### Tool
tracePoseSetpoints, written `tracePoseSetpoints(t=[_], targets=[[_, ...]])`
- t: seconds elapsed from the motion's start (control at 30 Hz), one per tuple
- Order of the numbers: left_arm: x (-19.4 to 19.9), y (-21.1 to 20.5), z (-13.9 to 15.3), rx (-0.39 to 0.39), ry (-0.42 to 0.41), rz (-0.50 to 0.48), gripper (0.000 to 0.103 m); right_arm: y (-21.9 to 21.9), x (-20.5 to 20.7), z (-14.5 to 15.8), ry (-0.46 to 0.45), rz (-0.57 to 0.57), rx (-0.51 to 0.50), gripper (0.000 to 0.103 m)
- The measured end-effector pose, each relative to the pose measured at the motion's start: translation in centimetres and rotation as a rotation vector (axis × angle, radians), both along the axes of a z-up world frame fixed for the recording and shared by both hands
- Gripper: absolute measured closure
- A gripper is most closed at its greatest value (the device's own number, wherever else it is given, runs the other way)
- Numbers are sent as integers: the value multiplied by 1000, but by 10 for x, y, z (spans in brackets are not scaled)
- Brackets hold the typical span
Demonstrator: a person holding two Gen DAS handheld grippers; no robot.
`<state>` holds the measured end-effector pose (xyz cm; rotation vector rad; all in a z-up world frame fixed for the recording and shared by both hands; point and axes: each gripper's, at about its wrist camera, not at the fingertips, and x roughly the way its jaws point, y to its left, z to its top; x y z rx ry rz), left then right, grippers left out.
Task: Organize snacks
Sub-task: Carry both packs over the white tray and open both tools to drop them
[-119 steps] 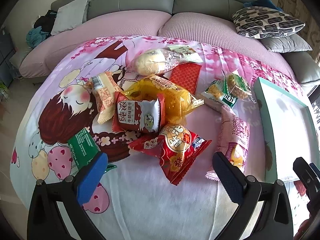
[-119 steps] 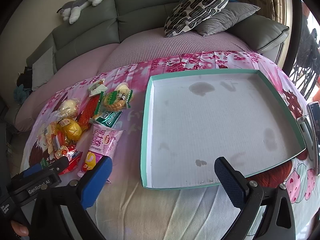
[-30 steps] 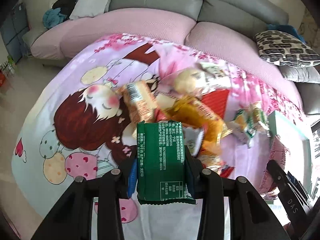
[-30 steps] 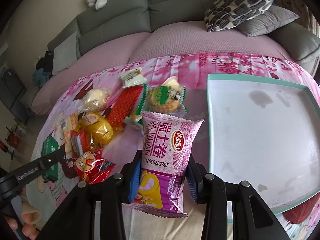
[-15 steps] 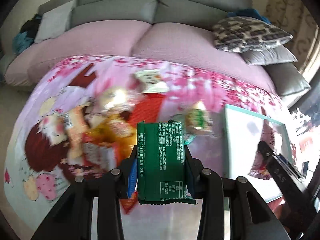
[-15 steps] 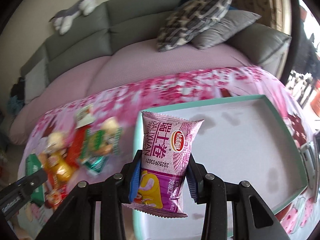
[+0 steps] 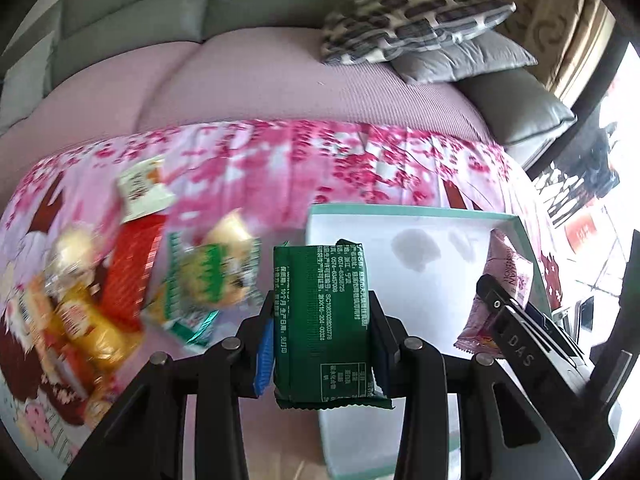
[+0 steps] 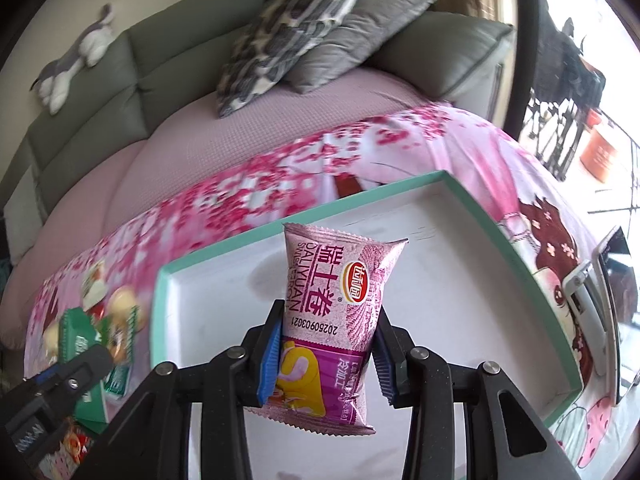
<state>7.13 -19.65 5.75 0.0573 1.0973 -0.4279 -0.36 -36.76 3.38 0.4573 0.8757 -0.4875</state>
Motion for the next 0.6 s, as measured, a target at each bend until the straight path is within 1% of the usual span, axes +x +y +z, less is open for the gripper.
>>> tracePoseSetpoints(t=[0.2, 0.27, 0.43, 0.6], targets=[[6, -35, -12, 16, 9, -42, 62, -34, -4, -7, 5, -74, 12, 61], [9, -43, -16, 14, 16, -40, 62, -43, -5, -10, 5, -91, 17, 61], [16, -64, -24, 42, 2, -56, 62, -55, -4, -16, 13, -97, -15, 61], [24, -80, -36, 61, 10, -73, 62, -64, -3, -29, 30, -109, 19, 61]])
